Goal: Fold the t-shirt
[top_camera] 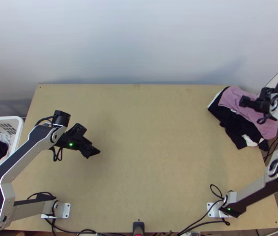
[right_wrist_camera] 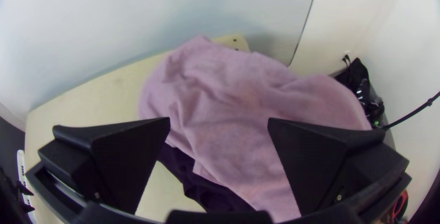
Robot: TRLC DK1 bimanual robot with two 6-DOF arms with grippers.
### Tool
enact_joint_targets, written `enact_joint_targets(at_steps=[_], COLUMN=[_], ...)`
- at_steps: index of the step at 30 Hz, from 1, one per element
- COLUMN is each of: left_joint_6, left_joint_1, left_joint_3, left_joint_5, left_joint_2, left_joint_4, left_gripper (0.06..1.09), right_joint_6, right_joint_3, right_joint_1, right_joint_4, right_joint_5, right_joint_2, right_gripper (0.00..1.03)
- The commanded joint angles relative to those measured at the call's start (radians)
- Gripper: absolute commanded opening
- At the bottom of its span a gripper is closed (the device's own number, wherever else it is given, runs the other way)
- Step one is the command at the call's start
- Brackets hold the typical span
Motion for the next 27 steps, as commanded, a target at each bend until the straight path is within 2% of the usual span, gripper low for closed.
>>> enact_joint_targets(at_steps=[1,7,9,11,12,16,19,23,27], left_joint_6=[-0.013,-0.037,-0.053,-0.076,-0.09,-0.088,-0.099,-0.165,-0.168], left_joint_1=[0.005,0.022,0.02,0.02,0.02,0.019,0.015,0.026,0.048], left_joint_3=[0.001,-0.002,-0.021,-0.065,-0.091,-0.257,-0.349,-0.406,-0.464], left_joint_5=[0.001,-0.007,-0.098,-0.179,-0.22,-0.372,-0.427,-0.447,-0.46], left_joint_2=[-0.031,-0.111,-0.163,-0.243,-0.279,-0.405,-0.494,-0.635,-0.787], left_joint_4=[-0.007,0.003,0.06,0.178,0.244,0.496,0.565,0.6,0.641], left_gripper=[1.05,1.05,1.05,1.05,1.05,1.05,1.05,1.05,1.05], right_joint_6=[-0.004,0.019,0.051,0.073,0.076,0.039,-0.01,-0.016,-0.085], right_joint_3=[0.075,0.046,-0.038,-0.19,-0.267,-0.613,-0.787,-0.903,-1.003], right_joint_1=[-0.009,-0.025,-0.018,0.022,0.06,0.257,0.376,0.383,0.432], right_joint_4=[-0.101,-0.122,-0.073,0.077,0.153,0.466,0.573,0.593,0.636], right_joint_5=[-0.024,-0.022,-0.022,-0.012,0.017,0.257,0.404,0.452,0.453], right_joint_2=[-0.144,-0.386,-0.483,-0.605,-0.673,-0.935,-1.041,-1.105,-1.239], right_gripper=[0.99,0.99,0.99,0.99,0.99,0.99,0.99,0.99,0.99])
